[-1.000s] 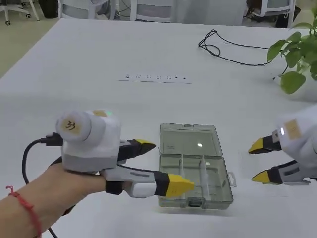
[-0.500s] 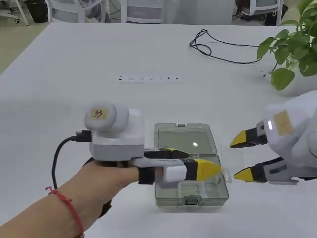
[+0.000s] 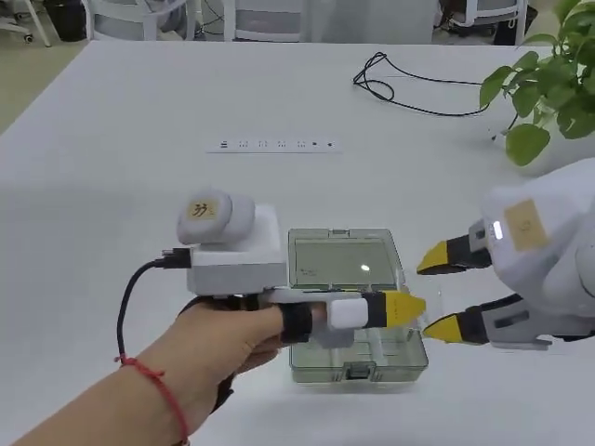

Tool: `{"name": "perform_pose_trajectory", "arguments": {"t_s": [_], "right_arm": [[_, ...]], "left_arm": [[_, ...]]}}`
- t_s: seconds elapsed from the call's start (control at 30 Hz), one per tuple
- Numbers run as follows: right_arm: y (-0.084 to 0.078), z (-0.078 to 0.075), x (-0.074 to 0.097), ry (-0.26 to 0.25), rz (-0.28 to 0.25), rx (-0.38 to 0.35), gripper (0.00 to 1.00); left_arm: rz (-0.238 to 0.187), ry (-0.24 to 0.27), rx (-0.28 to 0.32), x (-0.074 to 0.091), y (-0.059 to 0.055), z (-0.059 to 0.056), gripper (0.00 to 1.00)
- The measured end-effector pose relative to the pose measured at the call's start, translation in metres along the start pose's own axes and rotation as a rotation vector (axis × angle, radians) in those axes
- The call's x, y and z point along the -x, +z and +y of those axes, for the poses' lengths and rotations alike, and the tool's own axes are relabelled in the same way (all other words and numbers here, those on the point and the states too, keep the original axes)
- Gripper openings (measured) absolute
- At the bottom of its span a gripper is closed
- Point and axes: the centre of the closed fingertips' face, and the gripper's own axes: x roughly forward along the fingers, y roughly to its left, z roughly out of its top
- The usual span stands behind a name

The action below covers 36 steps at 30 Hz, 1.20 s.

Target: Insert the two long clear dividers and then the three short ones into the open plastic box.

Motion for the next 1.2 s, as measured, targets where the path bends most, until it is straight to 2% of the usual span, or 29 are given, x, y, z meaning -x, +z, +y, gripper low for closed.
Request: {"name": "perform_pose_trajectory", "arguments": {"t_s": [0.27,0.57,0.8,0.97,1.0,1.07,1.2], "right_arm": [[0.005,0.003,0.001,0.000,-0.003,0.001,0.33],[0.005,0.006,0.000,0.003,0.010,0.010,0.33],[0.006,0.007,0.000,0.000,0.009,0.014,0.33],[0.008,0.004,0.001,-0.011,0.000,0.015,0.34],[0.008,0.002,0.001,-0.018,0.003,0.012,0.35],[0.009,0.001,0.002,-0.019,-0.005,0.010,0.35],[0.011,-0.004,0.009,-0.014,-0.026,-0.009,0.36]], "left_arm": [[0.015,-0.036,0.057,-0.001,-0.004,-0.005,0.15],[0.025,-0.079,0.070,-0.002,-0.007,-0.015,0.00],[0.024,-0.083,0.068,-0.002,-0.007,-0.017,0.00],[0.004,-0.081,0.085,-0.001,-0.005,-0.016,0.00],[-0.006,-0.088,0.072,0.000,-0.002,-0.016,0.00],[0.000,-0.083,0.066,0.000,-0.003,-0.014,0.00],[0.008,-0.067,-0.008,0.002,-0.004,-0.010,0.00]]}}
